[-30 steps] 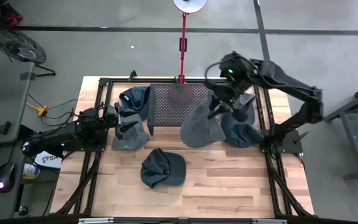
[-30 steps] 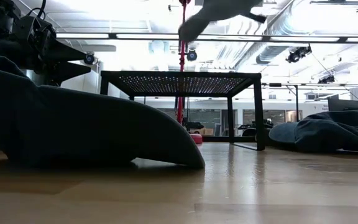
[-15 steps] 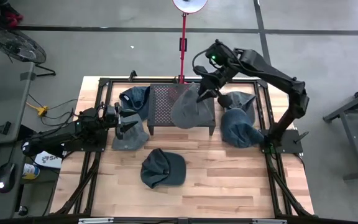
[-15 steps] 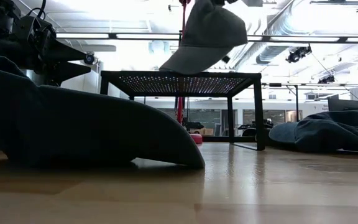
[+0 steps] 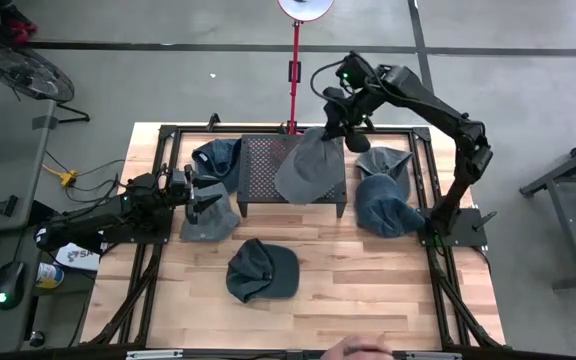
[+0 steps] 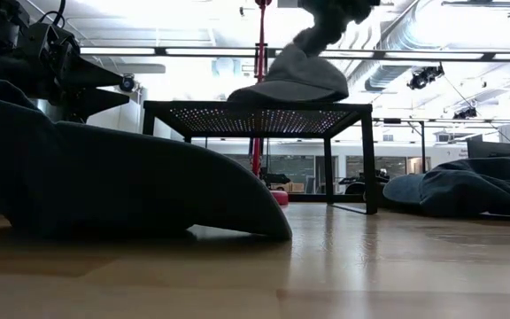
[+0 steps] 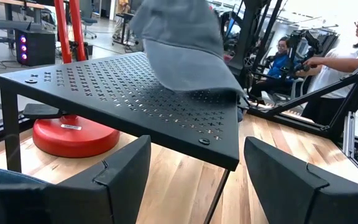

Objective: Pick & Place hat
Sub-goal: Put the lower right gray cap on the shelf

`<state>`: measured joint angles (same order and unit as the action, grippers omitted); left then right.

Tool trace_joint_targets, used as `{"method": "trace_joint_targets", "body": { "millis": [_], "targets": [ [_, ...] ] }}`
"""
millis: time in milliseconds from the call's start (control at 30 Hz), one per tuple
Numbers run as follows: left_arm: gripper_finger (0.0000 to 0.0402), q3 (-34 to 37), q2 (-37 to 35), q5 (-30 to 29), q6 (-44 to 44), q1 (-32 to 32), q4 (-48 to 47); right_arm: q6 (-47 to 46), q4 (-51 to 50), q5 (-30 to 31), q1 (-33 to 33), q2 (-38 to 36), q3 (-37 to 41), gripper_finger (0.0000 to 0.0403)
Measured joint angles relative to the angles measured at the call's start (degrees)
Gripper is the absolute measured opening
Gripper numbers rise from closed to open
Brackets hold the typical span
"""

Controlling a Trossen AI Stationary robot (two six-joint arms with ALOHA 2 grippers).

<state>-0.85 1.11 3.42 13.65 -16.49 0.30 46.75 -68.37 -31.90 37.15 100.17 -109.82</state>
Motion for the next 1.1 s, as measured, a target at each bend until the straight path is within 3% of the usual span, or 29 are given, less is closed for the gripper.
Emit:
{"method": "trace_joint_targets", "body": {
  "millis": [167,333,500,900,1100],
  "targets": [
    [0.0255,0.01,-0.01,0.0,-0.02,0.02,-0.02,0.72,-2.23,6.1,1.82,1.66,0.02,0.0036],
    [0.0255,0.01,0.0,0.0,-0.02,0.02,-0.02,2.36,-3.28,7.31,2.6,2.66,0.04,0.0036],
    [0.0255,0.01,0.01,0.0,-0.01,0.01,-0.01,0.94,-1.81,12.58,2.64,2.7,0.04,0.0041],
    [0.0255,-0.01,-0.01,0.0,0.0,0.02,-0.02,-16.5,0.79,19.62,2.57,2.7,0.04,0.0122],
    [0.0255,0.0,0.0,0.0,-0.01,0.02,-0.01,-24.1,0.3,22.75,2.59,2.18,0.07,0.0194]
  ]
}}
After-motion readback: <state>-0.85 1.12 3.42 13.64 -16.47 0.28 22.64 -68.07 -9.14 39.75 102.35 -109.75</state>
